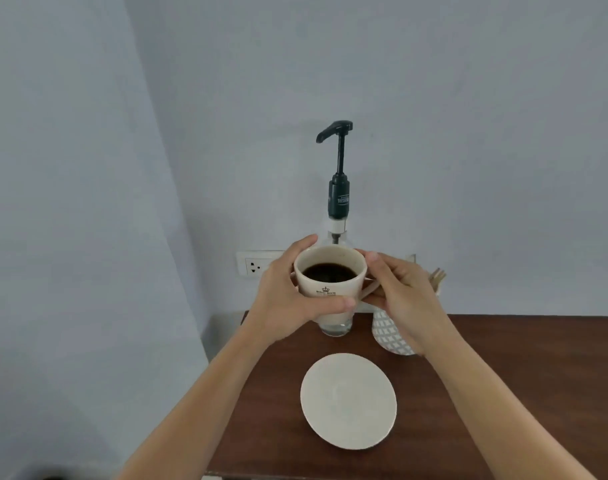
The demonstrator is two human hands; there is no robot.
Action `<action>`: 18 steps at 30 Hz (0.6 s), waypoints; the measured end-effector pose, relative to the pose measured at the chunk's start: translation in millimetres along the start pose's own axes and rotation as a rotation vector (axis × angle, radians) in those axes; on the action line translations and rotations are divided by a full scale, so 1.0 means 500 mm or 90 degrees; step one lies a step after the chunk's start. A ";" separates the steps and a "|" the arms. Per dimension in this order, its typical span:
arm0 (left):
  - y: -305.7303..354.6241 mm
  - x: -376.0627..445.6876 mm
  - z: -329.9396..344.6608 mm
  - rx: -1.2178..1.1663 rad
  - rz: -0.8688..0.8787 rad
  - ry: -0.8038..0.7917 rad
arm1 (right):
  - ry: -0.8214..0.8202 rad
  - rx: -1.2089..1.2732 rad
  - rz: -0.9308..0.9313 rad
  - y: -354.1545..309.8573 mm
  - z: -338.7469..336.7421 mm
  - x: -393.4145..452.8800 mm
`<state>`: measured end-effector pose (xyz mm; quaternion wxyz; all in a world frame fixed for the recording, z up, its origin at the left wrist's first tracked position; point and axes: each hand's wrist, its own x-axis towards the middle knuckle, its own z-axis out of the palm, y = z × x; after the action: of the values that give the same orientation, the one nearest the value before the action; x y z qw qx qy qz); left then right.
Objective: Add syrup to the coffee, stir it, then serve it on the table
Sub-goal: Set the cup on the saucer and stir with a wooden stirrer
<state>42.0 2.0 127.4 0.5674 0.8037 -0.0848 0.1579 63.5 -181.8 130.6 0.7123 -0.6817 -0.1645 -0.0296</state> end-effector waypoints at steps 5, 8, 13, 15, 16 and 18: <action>-0.077 -0.070 0.038 0.012 -0.020 -0.023 | -0.018 0.008 0.061 0.083 -0.016 -0.063; -0.120 -0.108 0.066 0.018 -0.039 -0.027 | -0.025 -0.003 0.087 0.137 -0.027 -0.094; -0.184 -0.148 0.102 0.034 -0.048 -0.043 | -0.014 -0.001 0.123 0.208 -0.040 -0.134; -0.202 -0.158 0.113 0.037 -0.053 -0.061 | -0.021 0.000 0.135 0.226 -0.043 -0.145; -0.209 -0.161 0.117 0.035 -0.060 -0.071 | -0.023 -0.004 0.139 0.234 -0.044 -0.149; -0.220 -0.166 0.123 0.034 -0.070 -0.088 | -0.016 -0.007 0.147 0.249 -0.045 -0.154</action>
<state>8.7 -21.7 -17.8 0.5461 0.8312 -0.0752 0.0727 28.4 -209.5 -10.4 0.7048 -0.7006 -0.0936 0.0603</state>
